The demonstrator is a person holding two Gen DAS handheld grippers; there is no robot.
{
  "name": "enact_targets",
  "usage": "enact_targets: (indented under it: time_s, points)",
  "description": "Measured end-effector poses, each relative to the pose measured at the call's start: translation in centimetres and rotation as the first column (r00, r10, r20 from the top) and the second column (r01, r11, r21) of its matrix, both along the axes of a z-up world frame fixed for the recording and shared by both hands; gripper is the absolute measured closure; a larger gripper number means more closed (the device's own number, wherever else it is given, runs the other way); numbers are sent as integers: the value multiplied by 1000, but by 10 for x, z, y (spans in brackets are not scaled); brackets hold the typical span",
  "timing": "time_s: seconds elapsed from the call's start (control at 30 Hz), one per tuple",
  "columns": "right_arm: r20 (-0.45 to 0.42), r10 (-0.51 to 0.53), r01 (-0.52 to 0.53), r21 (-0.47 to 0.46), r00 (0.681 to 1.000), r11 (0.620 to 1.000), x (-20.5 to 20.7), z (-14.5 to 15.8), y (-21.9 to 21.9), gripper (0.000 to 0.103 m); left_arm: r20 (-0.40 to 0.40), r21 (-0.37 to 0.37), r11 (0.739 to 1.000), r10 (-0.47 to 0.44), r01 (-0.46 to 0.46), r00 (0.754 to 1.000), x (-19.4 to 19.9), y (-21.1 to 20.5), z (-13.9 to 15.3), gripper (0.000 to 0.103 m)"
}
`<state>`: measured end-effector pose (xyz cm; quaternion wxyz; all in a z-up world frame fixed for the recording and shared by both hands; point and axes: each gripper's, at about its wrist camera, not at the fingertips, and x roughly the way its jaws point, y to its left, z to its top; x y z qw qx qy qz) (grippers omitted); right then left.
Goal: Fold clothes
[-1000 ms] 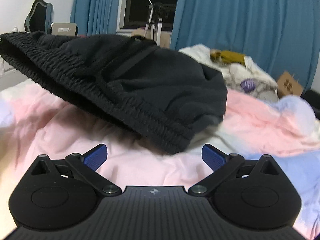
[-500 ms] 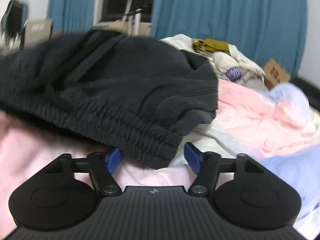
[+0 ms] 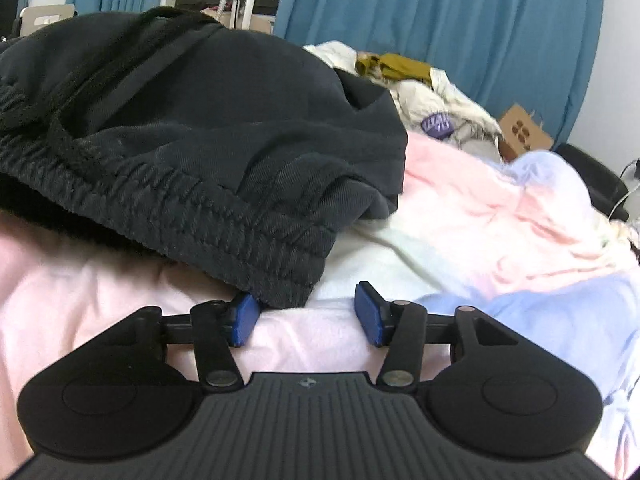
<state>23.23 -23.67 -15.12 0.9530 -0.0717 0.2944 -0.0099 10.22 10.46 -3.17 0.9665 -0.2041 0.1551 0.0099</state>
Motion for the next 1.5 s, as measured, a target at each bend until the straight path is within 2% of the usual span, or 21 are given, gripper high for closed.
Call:
enact_targets:
  time_s: [0.07, 0.1, 0.17, 0.23, 0.3, 0.37, 0.43, 0.6, 0.67, 0.77, 0.93, 1.1, 1.27, 1.4, 1.5]
  points:
    - [71, -9, 7, 24, 997, 1000, -4, 10, -5, 65, -8, -8, 1000, 6, -6, 1000, 1, 2, -1, 92]
    - [130, -17, 14, 28, 991, 1000, -9, 17, -7, 74, -13, -15, 1000, 10, -10, 1000, 2, 3, -2, 92]
    - [239, -35, 28, 31, 970, 999, -19, 34, -10, 75, -19, -19, 1000, 13, -13, 1000, 2, 5, -4, 92]
    - [289, -69, 57, 50, 955, 997, -22, 43, -15, 72, -24, -18, 1000, 10, -11, 1000, 2, 5, -6, 92]
    - [262, -93, 78, 67, 961, 995, -17, 39, -22, 71, -29, -14, 1000, 6, -6, 1000, 3, 4, -8, 92]
    - [182, -104, 86, 101, 978, 991, -8, 26, -30, 69, -38, 3, 1000, 1, -1, 999, 4, 2, -10, 92]
    - [116, -96, 77, 153, 989, 985, 0, 14, -36, 71, -51, 19, 1000, 4, -3, 999, 6, -1, -14, 91]
    - [164, -66, 32, 199, 984, 979, -1, 17, -36, 74, -100, 22, 999, 46, -44, 994, 14, 3, -26, 91]
    - [187, -55, 16, 206, 981, 979, -3, 20, -34, 78, -115, 27, 998, 60, -57, 992, 17, 5, -30, 90]
    - [200, -35, -9, 216, 979, 976, -9, 25, -35, 91, -138, 68, 995, 85, -76, 987, 22, 3, -34, 88]
    - [198, -34, -28, 301, 980, 953, -33, 37, -41, 95, -135, 135, 987, 107, -89, 985, 23, -7, -35, 95]
    - [182, -48, -34, 423, 982, 905, -64, 52, -55, 95, -65, 116, 988, 106, -98, 992, 16, -4, -11, 96]
    - [234, 13, -129, 485, 972, 865, -103, 83, -51, 95, 53, 64, 989, 129, -133, 990, 7, 17, 42, 96]
    - [268, 52, -202, 572, 962, 795, -128, 106, -36, 95, 133, 71, 985, 150, -160, 980, 3, 40, 85, 96]
    - [288, 57, -237, 643, 956, 728, -143, 112, -16, 95, 148, 69, 982, 167, -179, 975, 6, 69, 114, 96]
